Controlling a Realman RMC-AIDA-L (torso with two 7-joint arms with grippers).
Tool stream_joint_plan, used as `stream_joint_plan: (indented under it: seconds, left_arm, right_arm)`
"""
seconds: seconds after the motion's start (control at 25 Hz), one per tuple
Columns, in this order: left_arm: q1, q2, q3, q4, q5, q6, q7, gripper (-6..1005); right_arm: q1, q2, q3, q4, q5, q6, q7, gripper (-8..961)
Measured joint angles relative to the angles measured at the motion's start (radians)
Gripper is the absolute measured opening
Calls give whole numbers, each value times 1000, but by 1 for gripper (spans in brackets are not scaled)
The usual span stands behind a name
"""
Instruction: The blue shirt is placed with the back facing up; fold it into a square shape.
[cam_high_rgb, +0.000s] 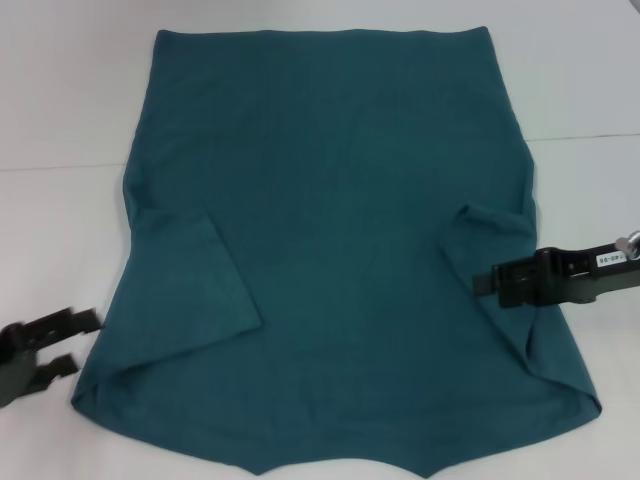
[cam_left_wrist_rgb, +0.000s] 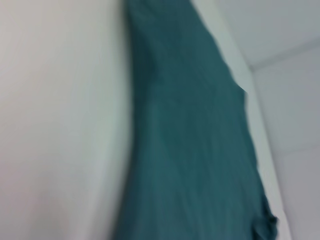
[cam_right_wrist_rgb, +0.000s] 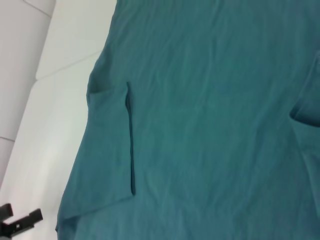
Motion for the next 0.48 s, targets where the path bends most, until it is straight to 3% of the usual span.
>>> stream_joint_plan:
  seconds: [0.48]
  left_arm:
    - [15, -2, -1, 9, 103, -41, -65, 872]
  right_arm:
    - [2, -5, 11, -2, 2, 1, -13, 624]
